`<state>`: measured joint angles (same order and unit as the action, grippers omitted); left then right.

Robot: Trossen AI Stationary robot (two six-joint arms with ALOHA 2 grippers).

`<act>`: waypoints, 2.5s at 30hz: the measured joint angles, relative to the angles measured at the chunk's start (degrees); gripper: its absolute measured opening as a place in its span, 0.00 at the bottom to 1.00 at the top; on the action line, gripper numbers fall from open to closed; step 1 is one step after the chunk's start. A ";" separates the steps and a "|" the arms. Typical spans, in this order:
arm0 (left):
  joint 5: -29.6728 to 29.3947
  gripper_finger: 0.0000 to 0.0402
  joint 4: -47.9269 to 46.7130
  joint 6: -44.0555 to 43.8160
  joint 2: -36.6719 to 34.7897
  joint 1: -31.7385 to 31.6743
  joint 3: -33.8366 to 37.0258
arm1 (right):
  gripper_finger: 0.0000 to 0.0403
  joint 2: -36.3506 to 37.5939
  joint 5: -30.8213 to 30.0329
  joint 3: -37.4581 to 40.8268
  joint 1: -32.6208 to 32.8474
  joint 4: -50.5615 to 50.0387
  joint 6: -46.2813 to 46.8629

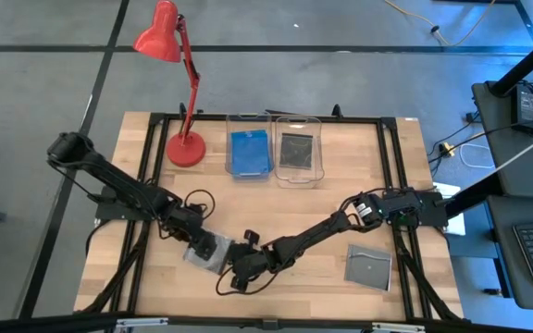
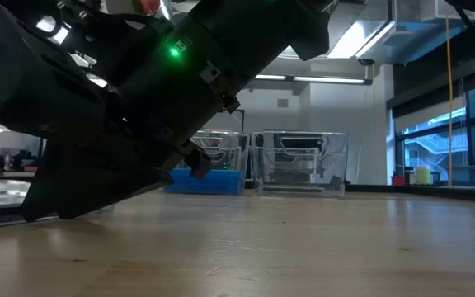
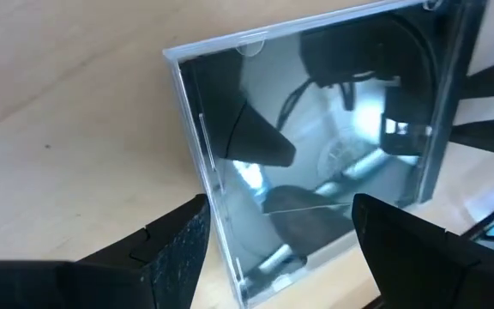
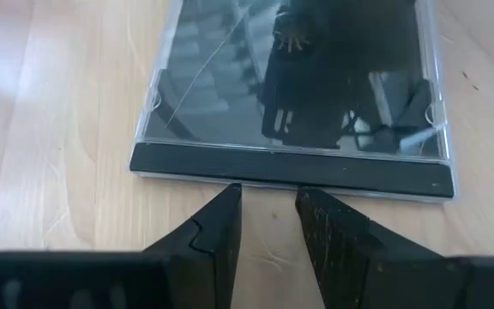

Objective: Pick & place jewel cases by type
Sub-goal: Put the left black CD case into the right transparent bin

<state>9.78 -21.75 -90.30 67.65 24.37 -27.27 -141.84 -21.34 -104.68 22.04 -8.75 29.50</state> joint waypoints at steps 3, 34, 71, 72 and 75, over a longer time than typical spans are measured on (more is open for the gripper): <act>-0.63 0.69 -0.47 0.00 -1.57 0.09 -0.02 | 0.31 0.00 -0.07 0.00 0.00 -0.13 -0.04; -4.14 0.69 -1.59 0.68 -15.90 0.03 -0.41 | 0.31 0.00 -1.32 0.02 0.02 -0.51 -1.71; -5.83 0.53 4.22 1.03 -11.23 -0.12 -0.31 | 0.31 -0.20 -3.19 0.07 -0.39 0.30 -8.81; -5.86 0.49 4.11 1.05 -11.15 -0.12 -0.31 | 0.31 -0.20 -3.21 0.07 -0.39 0.30 -8.82; -6.44 0.38 4.03 1.07 -11.14 -0.12 -0.31 | 0.31 -0.20 -3.19 0.07 -0.39 0.25 -8.90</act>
<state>3.33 -17.71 -89.23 56.51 24.25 -27.57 -142.04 -24.53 -104.62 21.65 -8.49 20.60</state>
